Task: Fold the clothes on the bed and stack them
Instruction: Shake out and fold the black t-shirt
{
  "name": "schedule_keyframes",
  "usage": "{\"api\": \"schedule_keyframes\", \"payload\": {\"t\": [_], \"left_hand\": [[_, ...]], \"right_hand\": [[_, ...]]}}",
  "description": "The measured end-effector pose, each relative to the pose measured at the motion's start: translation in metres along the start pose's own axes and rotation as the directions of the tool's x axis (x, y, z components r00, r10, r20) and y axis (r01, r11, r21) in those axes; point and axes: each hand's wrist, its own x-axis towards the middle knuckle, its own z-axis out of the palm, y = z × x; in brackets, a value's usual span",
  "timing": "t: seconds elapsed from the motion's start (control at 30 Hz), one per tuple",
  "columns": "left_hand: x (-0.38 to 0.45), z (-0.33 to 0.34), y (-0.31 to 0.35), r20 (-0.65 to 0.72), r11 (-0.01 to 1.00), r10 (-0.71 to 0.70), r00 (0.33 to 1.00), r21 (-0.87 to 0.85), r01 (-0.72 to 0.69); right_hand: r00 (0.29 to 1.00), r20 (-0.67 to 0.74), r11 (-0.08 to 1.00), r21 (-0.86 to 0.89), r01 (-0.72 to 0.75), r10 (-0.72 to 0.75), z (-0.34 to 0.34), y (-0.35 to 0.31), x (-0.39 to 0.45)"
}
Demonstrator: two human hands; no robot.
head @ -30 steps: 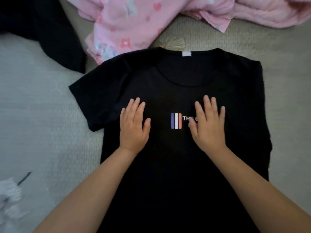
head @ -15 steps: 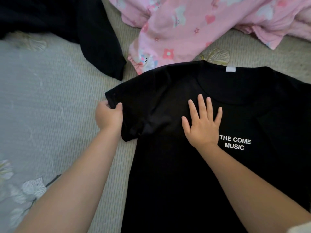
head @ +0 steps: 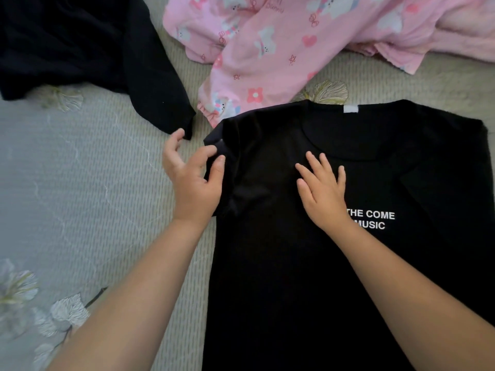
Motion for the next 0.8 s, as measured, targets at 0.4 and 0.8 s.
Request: {"api": "schedule_keyframes", "payload": {"t": [0.4, 0.8], "left_hand": [[-0.003, 0.020, -0.028, 0.101, 0.838, -0.537, 0.838, 0.175, 0.516], [-0.026, 0.040, 0.026, 0.335, 0.997, 0.066, 0.940, 0.011, -0.074]], "right_hand": [[0.999, -0.009, 0.977, -0.206, -0.050, 0.049, -0.028, 0.052, -0.048], [1.000, -0.013, 0.985, -0.175, -0.009, 0.007, -0.021, 0.059, -0.047]]}}
